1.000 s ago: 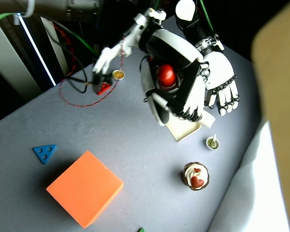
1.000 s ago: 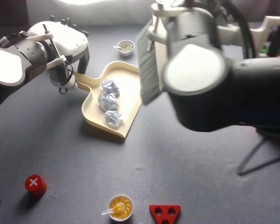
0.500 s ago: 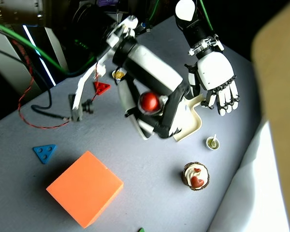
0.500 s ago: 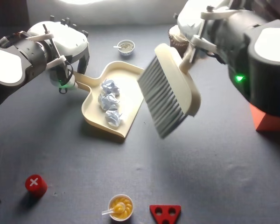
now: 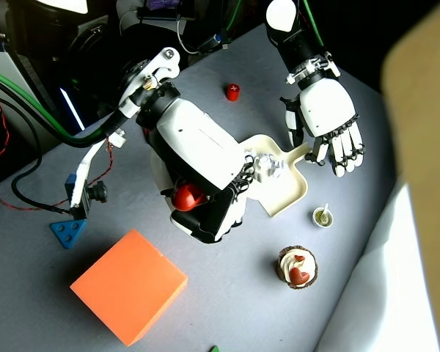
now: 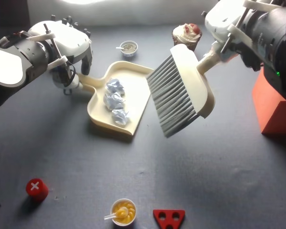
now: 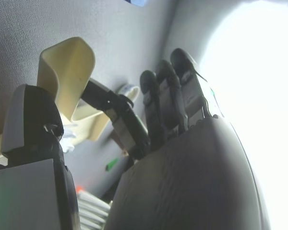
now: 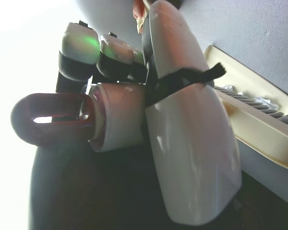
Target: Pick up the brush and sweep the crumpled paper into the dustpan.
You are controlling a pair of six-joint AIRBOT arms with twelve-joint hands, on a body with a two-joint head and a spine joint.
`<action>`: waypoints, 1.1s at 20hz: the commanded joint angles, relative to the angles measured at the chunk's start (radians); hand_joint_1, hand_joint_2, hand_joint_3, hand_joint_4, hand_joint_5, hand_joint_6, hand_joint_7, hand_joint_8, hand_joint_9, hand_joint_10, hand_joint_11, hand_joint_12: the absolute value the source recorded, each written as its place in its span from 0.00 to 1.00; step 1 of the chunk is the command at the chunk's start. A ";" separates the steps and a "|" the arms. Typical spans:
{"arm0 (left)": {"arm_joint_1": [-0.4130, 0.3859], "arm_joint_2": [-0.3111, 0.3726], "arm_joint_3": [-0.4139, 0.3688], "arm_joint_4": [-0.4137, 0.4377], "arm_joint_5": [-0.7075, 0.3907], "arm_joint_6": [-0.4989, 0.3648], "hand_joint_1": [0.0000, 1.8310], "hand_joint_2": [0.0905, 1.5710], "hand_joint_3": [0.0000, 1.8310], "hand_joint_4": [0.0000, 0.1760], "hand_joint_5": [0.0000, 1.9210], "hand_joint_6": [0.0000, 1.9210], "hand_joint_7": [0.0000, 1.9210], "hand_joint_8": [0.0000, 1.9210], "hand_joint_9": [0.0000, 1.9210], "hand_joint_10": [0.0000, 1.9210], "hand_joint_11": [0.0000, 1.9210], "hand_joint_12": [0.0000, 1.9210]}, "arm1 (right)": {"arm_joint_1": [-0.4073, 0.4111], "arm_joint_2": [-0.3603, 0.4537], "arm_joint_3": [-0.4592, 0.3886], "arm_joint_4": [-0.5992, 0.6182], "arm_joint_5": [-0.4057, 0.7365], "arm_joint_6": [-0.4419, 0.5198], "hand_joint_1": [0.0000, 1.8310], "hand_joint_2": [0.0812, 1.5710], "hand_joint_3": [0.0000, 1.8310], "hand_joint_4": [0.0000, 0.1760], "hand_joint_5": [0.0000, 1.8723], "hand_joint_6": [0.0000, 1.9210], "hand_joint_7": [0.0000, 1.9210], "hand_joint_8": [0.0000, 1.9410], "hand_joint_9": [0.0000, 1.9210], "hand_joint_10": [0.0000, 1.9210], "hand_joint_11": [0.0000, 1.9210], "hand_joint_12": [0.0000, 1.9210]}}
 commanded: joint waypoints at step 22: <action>-0.012 0.018 -0.042 0.020 0.083 0.002 0.53 0.64 0.00 0.34 0.37 0.00 0.13 0.00 0.11 0.00 0.04 0.13 | 0.005 0.137 -0.108 0.075 0.166 0.209 0.38 0.57 0.00 0.00 0.17 0.04 0.26 0.06 0.26 0.14 0.16 0.44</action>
